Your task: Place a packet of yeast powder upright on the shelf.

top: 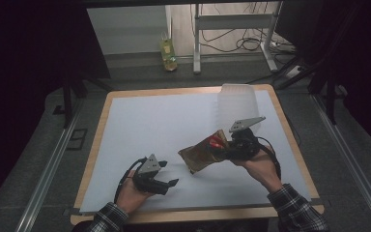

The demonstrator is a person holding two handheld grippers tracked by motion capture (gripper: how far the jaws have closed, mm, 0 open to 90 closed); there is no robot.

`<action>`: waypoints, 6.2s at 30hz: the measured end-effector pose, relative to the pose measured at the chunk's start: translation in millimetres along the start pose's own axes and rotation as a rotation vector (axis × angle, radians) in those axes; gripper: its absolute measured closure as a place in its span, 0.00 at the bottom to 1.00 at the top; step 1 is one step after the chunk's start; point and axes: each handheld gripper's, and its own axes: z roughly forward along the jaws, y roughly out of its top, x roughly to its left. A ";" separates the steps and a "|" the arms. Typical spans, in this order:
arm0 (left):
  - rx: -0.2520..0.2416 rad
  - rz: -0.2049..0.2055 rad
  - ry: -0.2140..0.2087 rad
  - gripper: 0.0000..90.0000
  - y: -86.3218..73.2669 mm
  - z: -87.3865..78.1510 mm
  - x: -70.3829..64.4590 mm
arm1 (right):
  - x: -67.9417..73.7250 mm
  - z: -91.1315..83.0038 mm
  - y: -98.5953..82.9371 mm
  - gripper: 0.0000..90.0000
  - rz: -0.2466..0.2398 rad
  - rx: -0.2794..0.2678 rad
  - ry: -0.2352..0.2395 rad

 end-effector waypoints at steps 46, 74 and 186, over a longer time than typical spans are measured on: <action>0.026 0.043 0.027 0.06 0.6 0.2 -2.0 | -39.9 -58.3 65.0 0.84 -0.148 0.013 -0.046; -0.003 0.085 0.054 0.02 -1.6 -0.8 -0.8 | -100.7 -103.4 113.5 0.83 -0.259 0.027 -0.168; 0.015 0.100 0.063 0.03 -2.3 0.4 -2.5 | -164.3 -54.4 78.0 0.05 -0.195 0.094 -0.265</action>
